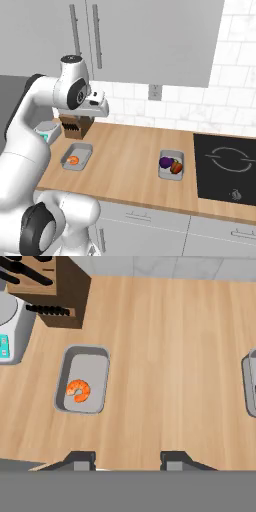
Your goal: Take the meat container that has the shrimp and place it on the second highest rack of the freezer. Then take the vegetable container that has the eggplant and bell pepper and place it on the highest rack of the freezer.
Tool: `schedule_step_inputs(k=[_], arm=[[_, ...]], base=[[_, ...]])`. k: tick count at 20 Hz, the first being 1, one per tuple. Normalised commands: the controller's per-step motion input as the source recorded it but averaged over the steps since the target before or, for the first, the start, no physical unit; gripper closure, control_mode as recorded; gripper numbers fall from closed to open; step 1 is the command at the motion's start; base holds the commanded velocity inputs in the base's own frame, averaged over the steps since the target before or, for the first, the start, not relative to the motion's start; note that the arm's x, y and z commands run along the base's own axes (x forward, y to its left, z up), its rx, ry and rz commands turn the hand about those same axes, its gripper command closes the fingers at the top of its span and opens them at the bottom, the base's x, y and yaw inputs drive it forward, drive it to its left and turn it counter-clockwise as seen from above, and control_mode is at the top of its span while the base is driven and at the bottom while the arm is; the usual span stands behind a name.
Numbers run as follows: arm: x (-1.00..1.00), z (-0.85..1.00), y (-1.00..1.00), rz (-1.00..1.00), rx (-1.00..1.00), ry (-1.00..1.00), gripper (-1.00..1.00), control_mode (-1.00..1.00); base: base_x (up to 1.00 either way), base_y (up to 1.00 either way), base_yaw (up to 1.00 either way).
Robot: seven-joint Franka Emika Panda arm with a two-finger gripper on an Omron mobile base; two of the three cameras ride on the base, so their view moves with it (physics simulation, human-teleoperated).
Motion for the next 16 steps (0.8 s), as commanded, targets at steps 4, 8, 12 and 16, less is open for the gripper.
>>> schedule_step_inputs(k=[4, 8, 12, 16], arm=[[-0.38, -0.15, 0.14, -0.09, 0.00, -0.01, -1.00, -1.00], [-0.92, -0.48, 0.51, -0.45, 0.00, -0.22, -1.00, -1.00], [-0.70, -0.50, 0.39, -0.55, 0.07, -0.20, -1.00, -1.00], [-0.63, -0.52, 0.23, -0.67, 0.26, -0.08, -1.00, -1.00]], base=[[0.00, 0.00, 0.00], [0.00, 0.00, 0.00], [0.00, 0.00, 0.00], [0.00, 0.00, 0.00]])
